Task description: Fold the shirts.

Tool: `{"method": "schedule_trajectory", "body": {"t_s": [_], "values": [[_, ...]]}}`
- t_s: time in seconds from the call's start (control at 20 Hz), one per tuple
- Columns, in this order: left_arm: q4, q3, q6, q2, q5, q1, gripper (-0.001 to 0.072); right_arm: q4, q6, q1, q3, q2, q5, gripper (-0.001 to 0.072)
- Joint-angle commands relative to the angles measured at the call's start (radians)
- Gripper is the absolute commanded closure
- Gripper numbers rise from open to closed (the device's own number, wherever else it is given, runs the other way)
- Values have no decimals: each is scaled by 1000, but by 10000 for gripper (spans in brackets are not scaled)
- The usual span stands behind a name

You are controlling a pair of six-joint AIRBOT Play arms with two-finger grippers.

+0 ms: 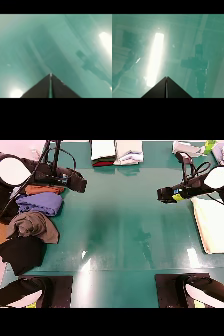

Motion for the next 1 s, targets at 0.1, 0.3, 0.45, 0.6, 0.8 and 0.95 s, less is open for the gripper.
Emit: {"method": "schedule_trajectory", "body": {"t_s": [0.1,0.3,0.45,0.6,0.8,0.95], "values": [[361,1,-116,-25,175,98,35,-1,0,1,0,-1,0,691],[362,0,-144,-157,229,336,34,0,0,1,0,-1,-1,692],[328,0,-144,-310,280,451,34,0,0,1,0,-1,0,692],[317,1,-144,-475,337,511,34,0,0,1,0,-1,0,692],[317,1,-144,-597,451,527,35,0,0,1,0,-1,-1,692],[317,11,-145,-600,502,527,38,0,0,1,0,-1,-1,692]]}}
